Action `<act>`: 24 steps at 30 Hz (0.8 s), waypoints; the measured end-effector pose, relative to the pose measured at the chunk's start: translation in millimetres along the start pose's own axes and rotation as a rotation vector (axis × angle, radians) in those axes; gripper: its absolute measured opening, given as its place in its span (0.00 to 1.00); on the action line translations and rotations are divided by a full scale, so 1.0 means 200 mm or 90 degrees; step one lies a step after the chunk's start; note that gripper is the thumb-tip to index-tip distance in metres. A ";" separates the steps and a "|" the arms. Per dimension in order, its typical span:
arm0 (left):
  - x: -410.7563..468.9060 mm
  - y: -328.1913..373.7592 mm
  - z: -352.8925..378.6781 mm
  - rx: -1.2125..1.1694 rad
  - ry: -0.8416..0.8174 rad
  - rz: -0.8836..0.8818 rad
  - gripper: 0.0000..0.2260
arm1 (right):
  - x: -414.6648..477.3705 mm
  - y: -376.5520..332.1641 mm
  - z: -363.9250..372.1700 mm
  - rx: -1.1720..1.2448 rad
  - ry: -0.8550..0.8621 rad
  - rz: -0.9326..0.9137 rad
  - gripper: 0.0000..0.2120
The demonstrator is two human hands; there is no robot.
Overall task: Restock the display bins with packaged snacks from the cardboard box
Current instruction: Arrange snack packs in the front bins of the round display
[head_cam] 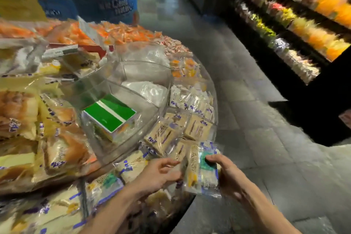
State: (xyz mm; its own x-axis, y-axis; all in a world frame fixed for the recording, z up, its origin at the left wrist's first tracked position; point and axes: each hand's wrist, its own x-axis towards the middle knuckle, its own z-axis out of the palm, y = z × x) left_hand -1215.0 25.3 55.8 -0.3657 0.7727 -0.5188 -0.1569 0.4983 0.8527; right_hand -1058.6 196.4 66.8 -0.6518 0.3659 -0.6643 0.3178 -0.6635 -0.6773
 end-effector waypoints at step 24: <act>1.51 0.78 0.38 0.128 0.438 -0.040 0.16 | 0.98 -1.29 -1.20 -0.142 -0.051 -0.004 0.46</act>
State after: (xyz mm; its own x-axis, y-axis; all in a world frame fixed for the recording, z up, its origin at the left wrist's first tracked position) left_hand -1280.3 365.3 27.0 -0.8673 0.3502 -0.3538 -0.0484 0.6480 0.7601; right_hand -1102.5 596.3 34.7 -0.7041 0.3106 -0.6386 0.4519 -0.4977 -0.7404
